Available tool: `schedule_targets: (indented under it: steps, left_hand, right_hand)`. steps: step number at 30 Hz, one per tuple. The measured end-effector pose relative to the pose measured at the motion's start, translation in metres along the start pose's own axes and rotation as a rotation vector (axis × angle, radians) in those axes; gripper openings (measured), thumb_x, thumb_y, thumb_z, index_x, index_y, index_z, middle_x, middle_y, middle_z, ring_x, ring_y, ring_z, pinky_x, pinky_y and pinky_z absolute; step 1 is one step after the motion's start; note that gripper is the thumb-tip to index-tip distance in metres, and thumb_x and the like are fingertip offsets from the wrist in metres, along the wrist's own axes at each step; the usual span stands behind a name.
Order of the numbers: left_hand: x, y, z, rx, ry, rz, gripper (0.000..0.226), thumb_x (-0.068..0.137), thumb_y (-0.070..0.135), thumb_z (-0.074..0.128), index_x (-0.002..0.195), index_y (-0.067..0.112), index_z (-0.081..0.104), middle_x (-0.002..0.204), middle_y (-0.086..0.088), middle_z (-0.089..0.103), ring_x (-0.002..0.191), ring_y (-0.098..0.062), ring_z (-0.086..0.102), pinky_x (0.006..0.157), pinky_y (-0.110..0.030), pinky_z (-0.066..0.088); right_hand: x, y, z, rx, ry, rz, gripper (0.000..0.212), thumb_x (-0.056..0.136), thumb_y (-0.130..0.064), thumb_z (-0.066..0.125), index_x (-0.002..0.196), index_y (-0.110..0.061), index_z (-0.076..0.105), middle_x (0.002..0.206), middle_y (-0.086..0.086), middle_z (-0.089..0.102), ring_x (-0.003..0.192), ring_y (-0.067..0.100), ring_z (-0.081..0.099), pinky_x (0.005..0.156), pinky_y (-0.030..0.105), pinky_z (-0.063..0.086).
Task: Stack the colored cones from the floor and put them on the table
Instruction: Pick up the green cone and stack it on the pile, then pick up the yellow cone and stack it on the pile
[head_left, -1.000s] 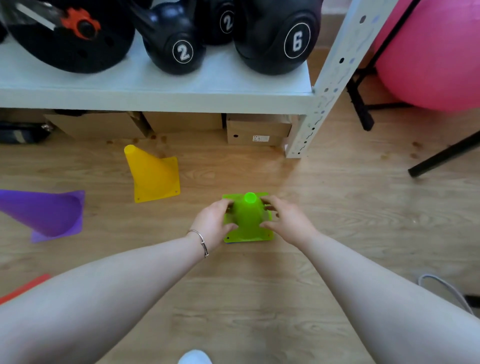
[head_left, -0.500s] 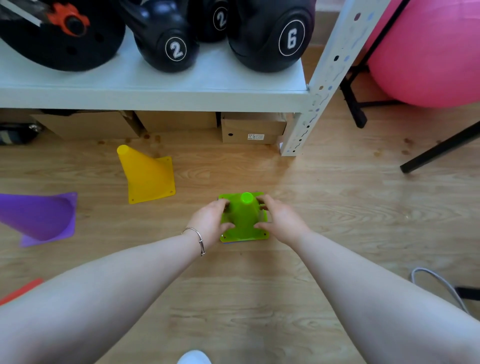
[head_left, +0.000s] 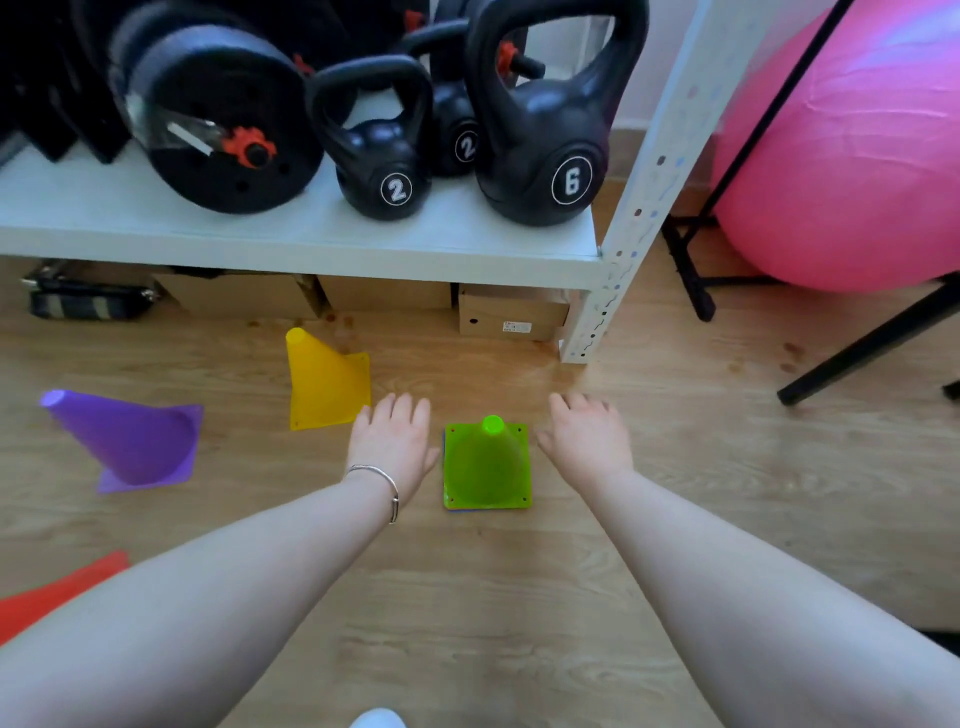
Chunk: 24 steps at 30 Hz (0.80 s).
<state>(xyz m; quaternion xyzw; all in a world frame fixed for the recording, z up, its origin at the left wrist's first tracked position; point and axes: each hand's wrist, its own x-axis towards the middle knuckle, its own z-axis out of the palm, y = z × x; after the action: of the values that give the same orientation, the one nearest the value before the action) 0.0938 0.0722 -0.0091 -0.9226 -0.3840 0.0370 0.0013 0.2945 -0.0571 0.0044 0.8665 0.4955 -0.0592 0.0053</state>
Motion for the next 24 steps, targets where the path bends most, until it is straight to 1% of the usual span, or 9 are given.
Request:
schedule_targets:
  steps: [3, 5, 7, 11, 14, 16, 19, 21, 24]
  left_hand:
    - [-0.002, -0.009, -0.036, -0.007, 0.058, -0.086, 0.062, 0.079, 0.051, 0.061, 0.128, 0.017, 0.045, 0.130, -0.006, 0.053, 0.125, -0.028, 0.047, 0.097, -0.044, 0.041]
    - [-0.004, -0.018, -0.061, -0.002, 0.087, -0.128, 0.061, 0.078, 0.051, 0.062, 0.126, 0.016, 0.047, 0.127, -0.007, 0.055, 0.120, -0.028, 0.050, 0.093, -0.042, 0.044]
    - [-0.007, -0.028, -0.090, 0.023, 0.103, -0.158, 0.062, 0.077, 0.051, 0.063, 0.125, 0.015, 0.047, 0.126, -0.007, 0.056, 0.118, -0.027, 0.052, 0.090, -0.041, 0.045]
    - [-0.023, -0.051, -0.151, 0.115, 0.139, -0.208, 0.063, 0.080, 0.052, 0.059, 0.129, 0.015, 0.044, 0.127, -0.007, 0.054, 0.119, -0.028, 0.049, 0.090, -0.041, 0.044]
    - [-0.038, -0.071, -0.191, 0.196, 0.152, -0.209, 0.066, 0.081, 0.053, 0.056, 0.132, 0.015, 0.039, 0.128, -0.007, 0.052, 0.120, -0.027, 0.048, 0.091, -0.041, 0.044]
    - [-0.044, -0.085, -0.211, 0.218, 0.150, -0.209, 0.068, 0.081, 0.054, 0.057, 0.133, 0.014, 0.038, 0.128, -0.008, 0.052, 0.120, -0.028, 0.048, 0.092, -0.041, 0.045]
    - [-0.038, -0.110, -0.223, 0.259, 0.132, -0.192, 0.070, 0.080, 0.054, 0.057, 0.133, 0.012, 0.038, 0.129, -0.009, 0.052, 0.119, -0.027, 0.049, 0.092, -0.039, 0.046]
    - [-0.029, -0.129, -0.222, 0.251, 0.127, -0.219, 0.069, 0.079, 0.054, 0.059, 0.130, 0.012, 0.040, 0.126, -0.009, 0.054, 0.116, -0.026, 0.051, 0.090, -0.039, 0.047]
    - [-0.014, -0.159, -0.201, 0.224, 0.112, -0.261, 0.067, 0.078, 0.053, 0.061, 0.127, 0.012, 0.043, 0.122, -0.009, 0.055, 0.113, -0.027, 0.053, 0.087, -0.039, 0.048]
  right_hand:
    - [0.004, -0.002, -0.031, -0.032, 0.077, -0.026, 0.040, 0.087, -0.050, 0.052, 0.109, -0.016, 0.054, 0.111, 0.008, 0.061, 0.104, 0.032, 0.058, 0.082, 0.040, 0.041]
    - [0.008, -0.008, -0.052, -0.026, 0.119, -0.055, 0.044, 0.086, -0.051, 0.054, 0.115, -0.018, 0.053, 0.113, 0.006, 0.061, 0.106, 0.030, 0.058, 0.083, 0.040, 0.041]
    - [0.013, -0.016, -0.075, -0.014, 0.147, -0.091, 0.046, 0.083, -0.049, 0.059, 0.116, -0.018, 0.054, 0.112, 0.006, 0.062, 0.106, 0.030, 0.058, 0.084, 0.039, 0.042]
    - [0.016, -0.040, -0.122, 0.006, 0.184, -0.154, 0.045, 0.077, -0.045, 0.067, 0.111, -0.016, 0.057, 0.105, 0.007, 0.065, 0.102, 0.030, 0.060, 0.082, 0.040, 0.045]
    - [0.012, -0.059, -0.156, 0.047, 0.190, -0.183, 0.043, 0.080, -0.044, 0.064, 0.112, -0.017, 0.054, 0.109, 0.006, 0.063, 0.105, 0.029, 0.058, 0.086, 0.040, 0.043]
    - [0.012, -0.072, -0.173, 0.037, 0.200, -0.214, 0.039, 0.082, -0.043, 0.063, 0.109, -0.017, 0.054, 0.107, 0.005, 0.062, 0.103, 0.029, 0.058, 0.083, 0.039, 0.042]
    - [0.024, -0.094, -0.185, -0.002, 0.193, -0.265, 0.033, 0.077, -0.040, 0.067, 0.099, -0.017, 0.056, 0.098, 0.006, 0.064, 0.095, 0.030, 0.060, 0.076, 0.038, 0.044]
    - [0.040, -0.111, -0.184, -0.011, 0.160, -0.279, 0.029, 0.074, -0.036, 0.069, 0.092, -0.017, 0.056, 0.094, 0.006, 0.064, 0.091, 0.031, 0.061, 0.073, 0.039, 0.044]
    - [0.068, -0.137, -0.165, 0.002, 0.126, -0.302, 0.026, 0.079, -0.033, 0.064, 0.097, -0.016, 0.054, 0.099, 0.007, 0.063, 0.095, 0.031, 0.059, 0.075, 0.039, 0.042]
